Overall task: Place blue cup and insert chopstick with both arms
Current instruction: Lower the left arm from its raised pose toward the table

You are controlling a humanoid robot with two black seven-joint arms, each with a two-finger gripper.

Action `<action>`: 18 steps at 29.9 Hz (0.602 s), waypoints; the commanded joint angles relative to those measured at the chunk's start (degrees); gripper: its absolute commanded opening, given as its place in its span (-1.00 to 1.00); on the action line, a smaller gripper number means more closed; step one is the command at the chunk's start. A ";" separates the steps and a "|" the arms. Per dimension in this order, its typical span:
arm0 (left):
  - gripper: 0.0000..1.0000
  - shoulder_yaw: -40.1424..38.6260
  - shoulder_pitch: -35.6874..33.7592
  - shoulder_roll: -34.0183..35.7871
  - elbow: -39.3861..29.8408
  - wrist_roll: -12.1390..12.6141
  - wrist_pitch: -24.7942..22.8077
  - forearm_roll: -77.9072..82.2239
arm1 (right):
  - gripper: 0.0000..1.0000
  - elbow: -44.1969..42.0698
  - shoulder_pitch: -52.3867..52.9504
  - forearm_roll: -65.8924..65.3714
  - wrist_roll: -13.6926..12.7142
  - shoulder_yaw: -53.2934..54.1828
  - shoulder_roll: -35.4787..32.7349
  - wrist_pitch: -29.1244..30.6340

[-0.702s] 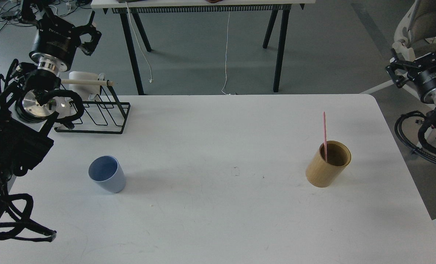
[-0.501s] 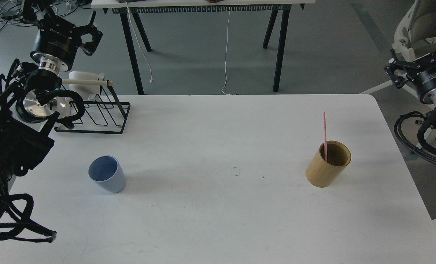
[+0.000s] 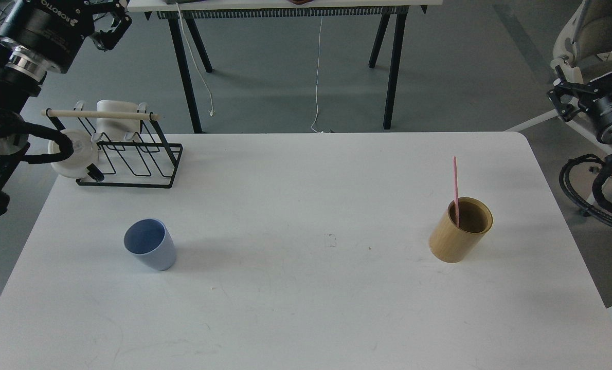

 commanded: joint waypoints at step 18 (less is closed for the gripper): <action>0.87 0.92 16.35 25.63 -24.87 -3.54 1.05 52.33 | 0.98 -0.24 -1.36 0.00 0.08 0.17 -1.77 0.00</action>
